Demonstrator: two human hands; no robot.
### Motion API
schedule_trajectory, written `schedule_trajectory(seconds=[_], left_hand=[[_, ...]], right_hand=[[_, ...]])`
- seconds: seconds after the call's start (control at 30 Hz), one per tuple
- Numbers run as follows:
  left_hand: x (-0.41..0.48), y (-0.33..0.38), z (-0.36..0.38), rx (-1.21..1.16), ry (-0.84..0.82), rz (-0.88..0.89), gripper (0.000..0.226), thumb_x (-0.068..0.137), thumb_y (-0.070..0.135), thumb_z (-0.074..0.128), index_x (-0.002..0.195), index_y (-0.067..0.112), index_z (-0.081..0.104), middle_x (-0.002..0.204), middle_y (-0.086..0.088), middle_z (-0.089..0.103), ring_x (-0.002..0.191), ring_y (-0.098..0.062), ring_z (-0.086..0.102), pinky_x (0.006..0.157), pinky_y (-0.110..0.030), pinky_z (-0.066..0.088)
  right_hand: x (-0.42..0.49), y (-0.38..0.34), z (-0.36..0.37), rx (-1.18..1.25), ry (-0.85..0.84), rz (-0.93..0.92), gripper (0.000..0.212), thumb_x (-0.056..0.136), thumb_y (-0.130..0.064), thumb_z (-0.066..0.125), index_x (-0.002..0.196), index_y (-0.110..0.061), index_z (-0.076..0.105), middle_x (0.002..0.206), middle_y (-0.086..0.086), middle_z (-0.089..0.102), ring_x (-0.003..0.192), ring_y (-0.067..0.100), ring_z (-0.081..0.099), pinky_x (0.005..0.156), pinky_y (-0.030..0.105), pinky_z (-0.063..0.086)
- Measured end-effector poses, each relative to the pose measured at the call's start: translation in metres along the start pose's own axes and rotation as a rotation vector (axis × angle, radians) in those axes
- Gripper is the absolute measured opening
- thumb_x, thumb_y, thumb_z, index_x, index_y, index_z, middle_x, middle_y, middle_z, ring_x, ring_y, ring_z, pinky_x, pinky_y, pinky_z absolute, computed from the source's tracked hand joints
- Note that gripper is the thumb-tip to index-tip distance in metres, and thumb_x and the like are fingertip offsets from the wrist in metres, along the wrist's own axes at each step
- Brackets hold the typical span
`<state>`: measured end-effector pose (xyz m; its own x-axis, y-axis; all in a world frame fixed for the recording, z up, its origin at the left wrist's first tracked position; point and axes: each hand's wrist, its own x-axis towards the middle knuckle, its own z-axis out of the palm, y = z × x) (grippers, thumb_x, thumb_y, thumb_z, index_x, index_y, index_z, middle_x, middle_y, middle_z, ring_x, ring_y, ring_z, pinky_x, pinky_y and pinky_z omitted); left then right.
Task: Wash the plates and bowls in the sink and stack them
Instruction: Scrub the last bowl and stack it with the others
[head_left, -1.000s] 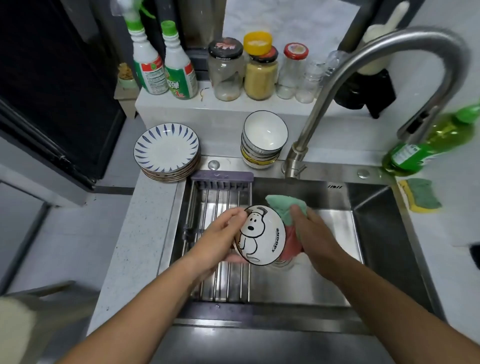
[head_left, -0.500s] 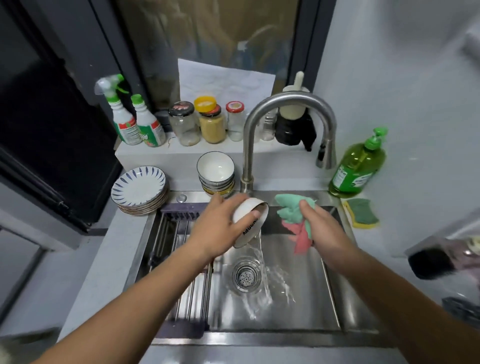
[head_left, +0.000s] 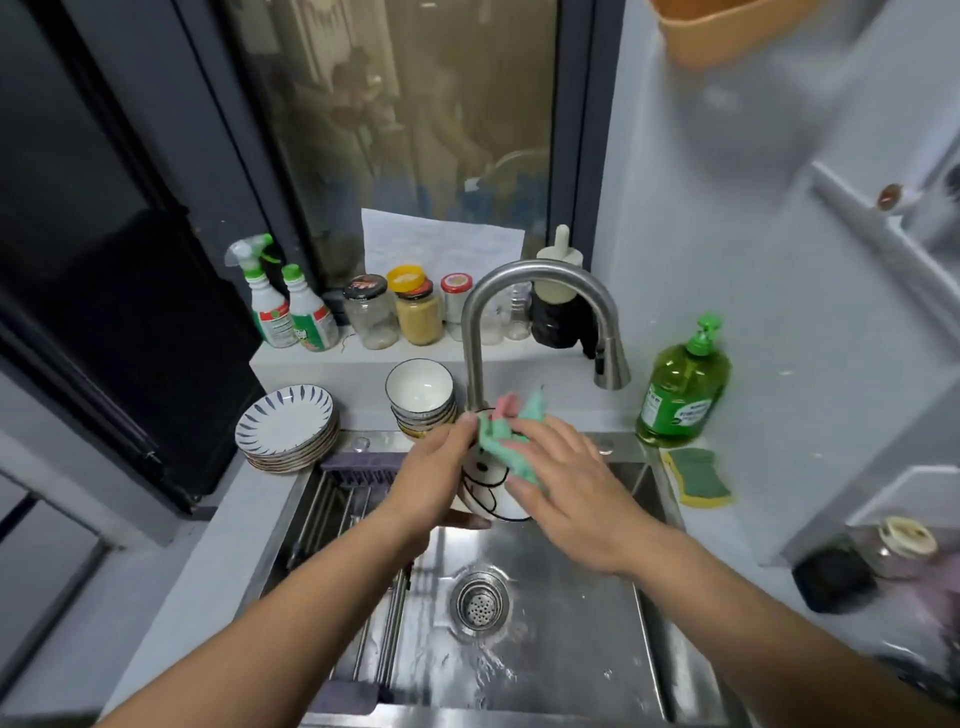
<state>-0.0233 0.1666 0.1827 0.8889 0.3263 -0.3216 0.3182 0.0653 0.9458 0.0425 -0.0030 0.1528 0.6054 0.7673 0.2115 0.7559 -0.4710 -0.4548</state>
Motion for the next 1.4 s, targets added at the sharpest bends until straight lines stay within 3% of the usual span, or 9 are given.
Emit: schedule_trajectory(seconds=[0.13, 0.33, 0.5, 0.6, 0.73, 0.93, 1.03, 1.23, 1.4], left_hand=[[-0.003, 0.008, -0.002, -0.073, 0.018, -0.008, 0.039, 0.105, 0.048, 0.049, 0.109, 0.020, 0.075, 0.104, -0.006, 0.077, 0.084, -0.017, 0.074, 0.063, -0.049, 0.063], [0.002, 0.004, -0.017, -0.097, 0.205, 0.110, 0.037, 0.101, 0.049, 0.056, 0.099, 0.015, 0.069, 0.084, -0.006, 0.067, 0.074, -0.020, 0.062, 0.068, -0.033, 0.049], [-0.008, 0.028, -0.040, -0.059, 0.078, 0.196, 0.033, 0.102, 0.043, 0.057, 0.090, 0.015, 0.068, 0.079, -0.010, 0.066, 0.066, -0.020, 0.063, 0.052, -0.033, 0.056], [-0.014, 0.031, -0.042, -0.086, -0.002, 0.149, 0.029, 0.103, 0.043, 0.056, 0.102, 0.018, 0.070, 0.098, -0.016, 0.072, 0.073, -0.022, 0.072, 0.059, -0.043, 0.061], [-0.005, 0.030, -0.034, -0.151, 0.136, 0.109, 0.035, 0.103, 0.047, 0.053, 0.104, 0.014, 0.066, 0.093, -0.012, 0.071, 0.070, -0.020, 0.065, 0.057, -0.033, 0.055], [-0.009, 0.042, -0.048, -0.157, -0.059, -0.086, 0.038, 0.102, 0.050, 0.050, 0.104, 0.016, 0.066, 0.074, -0.003, 0.068, 0.059, -0.016, 0.067, 0.053, -0.036, 0.061], [-0.007, 0.048, -0.063, -0.198, -0.269, -0.278, 0.059, 0.097, 0.066, 0.049, 0.119, 0.015, 0.068, 0.100, -0.011, 0.075, 0.074, -0.025, 0.074, 0.072, -0.050, 0.065], [-0.014, 0.023, -0.050, -0.261, -0.346, 0.016, 0.083, 0.069, 0.071, 0.079, 0.130, 0.018, 0.058, 0.116, -0.009, 0.070, 0.102, -0.024, 0.067, 0.105, -0.062, 0.046], [-0.015, 0.020, -0.047, -0.460, -0.299, 0.083, 0.090, 0.062, 0.052, 0.090, 0.126, 0.001, 0.055, 0.109, -0.022, 0.063, 0.096, -0.032, 0.064, 0.082, -0.046, 0.056]], right_hand=[[-0.006, -0.008, 0.007, -0.242, -0.101, -0.144, 0.080, 0.097, -0.068, 0.002, 0.139, -0.021, 0.051, 0.147, -0.003, 0.048, 0.149, 0.011, 0.024, 0.124, 0.048, -0.001], [0.004, -0.079, 0.009, 0.394, -0.030, 0.041, 0.056, 0.096, -0.050, 0.038, 0.140, -0.018, 0.050, 0.137, -0.006, 0.058, 0.123, -0.028, 0.026, 0.112, 0.009, -0.015], [0.014, -0.051, -0.004, -0.149, -0.096, -0.140, 0.085, 0.094, -0.072, 0.000, 0.147, -0.024, 0.046, 0.154, -0.005, 0.043, 0.148, 0.009, 0.026, 0.121, 0.048, -0.016], [0.019, -0.034, -0.019, -0.448, -0.067, -0.226, 0.082, 0.095, -0.071, 0.004, 0.142, -0.024, 0.052, 0.155, -0.004, 0.043, 0.150, 0.017, 0.025, 0.119, 0.057, -0.011], [0.019, -0.072, 0.005, 0.028, -0.009, -0.018, 0.105, 0.080, -0.088, 0.002, 0.137, -0.019, 0.055, 0.144, 0.001, 0.054, 0.142, 0.014, 0.037, 0.122, 0.043, -0.011], [0.022, -0.067, 0.004, 0.122, 0.130, -0.096, 0.057, 0.092, -0.066, 0.046, 0.103, -0.015, 0.068, 0.101, -0.005, 0.067, 0.099, 0.014, 0.054, 0.090, 0.037, 0.046], [0.020, -0.057, -0.008, 0.224, 0.235, -0.084, 0.037, 0.096, -0.056, 0.052, 0.077, -0.027, 0.066, 0.078, -0.015, 0.063, 0.079, 0.005, 0.054, 0.074, 0.026, 0.045], [0.020, -0.080, -0.017, 0.697, 0.195, 0.161, 0.031, 0.099, -0.027, 0.059, 0.068, -0.025, 0.057, 0.055, -0.017, 0.049, 0.054, -0.001, 0.042, 0.054, 0.016, 0.033], [0.015, -0.099, -0.018, 0.674, 0.118, 0.101, 0.037, 0.093, -0.056, 0.048, 0.077, -0.024, 0.060, 0.069, -0.003, 0.055, 0.068, 0.006, 0.050, 0.066, 0.031, 0.043]])
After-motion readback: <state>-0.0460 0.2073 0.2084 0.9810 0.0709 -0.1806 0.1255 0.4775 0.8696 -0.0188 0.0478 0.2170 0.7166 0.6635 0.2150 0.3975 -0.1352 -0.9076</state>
